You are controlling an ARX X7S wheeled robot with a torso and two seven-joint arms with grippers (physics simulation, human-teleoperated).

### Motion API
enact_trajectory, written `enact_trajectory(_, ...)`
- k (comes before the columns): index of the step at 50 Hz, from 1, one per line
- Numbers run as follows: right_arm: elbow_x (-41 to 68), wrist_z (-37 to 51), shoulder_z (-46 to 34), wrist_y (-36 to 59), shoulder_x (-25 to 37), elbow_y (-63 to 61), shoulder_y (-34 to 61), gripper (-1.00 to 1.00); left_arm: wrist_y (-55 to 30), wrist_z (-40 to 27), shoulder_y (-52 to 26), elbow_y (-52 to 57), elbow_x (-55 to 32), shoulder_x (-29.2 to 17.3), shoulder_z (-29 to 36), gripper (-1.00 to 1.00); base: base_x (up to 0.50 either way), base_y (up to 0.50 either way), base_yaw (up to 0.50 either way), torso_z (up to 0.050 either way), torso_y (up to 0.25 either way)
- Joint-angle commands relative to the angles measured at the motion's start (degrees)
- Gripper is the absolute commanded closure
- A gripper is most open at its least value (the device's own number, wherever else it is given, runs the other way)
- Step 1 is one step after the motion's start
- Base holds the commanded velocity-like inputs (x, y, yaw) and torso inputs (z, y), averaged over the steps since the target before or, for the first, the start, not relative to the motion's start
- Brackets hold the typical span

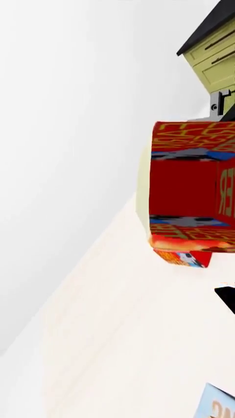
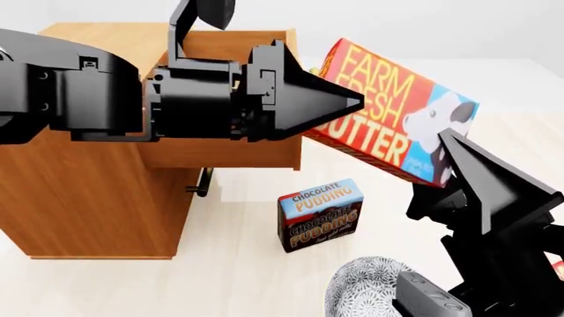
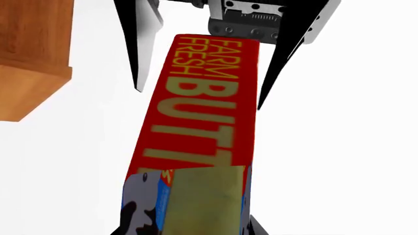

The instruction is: Put the butter at the front in the top drawer of the cabinet and close it.

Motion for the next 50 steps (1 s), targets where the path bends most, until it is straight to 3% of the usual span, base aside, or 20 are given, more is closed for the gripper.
enact_trajectory(1,0.79,1.79,0.95,0.06,-0.21,-0.29,0.19,1.00,-0.15,0.56,0.16,-0.95,0.62,1.05,0.18,-1.00,0.00,0.00,0.00,0.000,0.000)
enact_trajectory(24,0.57,2.41,0.28,0.18,-0.19,0.22,0.08,1.00,-0.40,1.41,0.05,-4.15,2.51,3.27,0.89,-1.00,0.00,0.00,0.00,0.000,0.001)
enact_trajectory(25,0.58,2.42,0.29,0.21,-0.19,0.20,0.07,1.00,-0.39,1.38,0.08,-4.19,2.58,3.32,0.92,1.00,0.00,0.00,0.00,0.000,0.000)
enact_trajectory(50,0.34,2.70,-0.74,0.44,-0.25,1.07,0.61,1.00,2.43,-0.50,0.66,-1.62,4.74,1.65,-0.16,1.00,0.00,0.00,0.00,0.000,0.001)
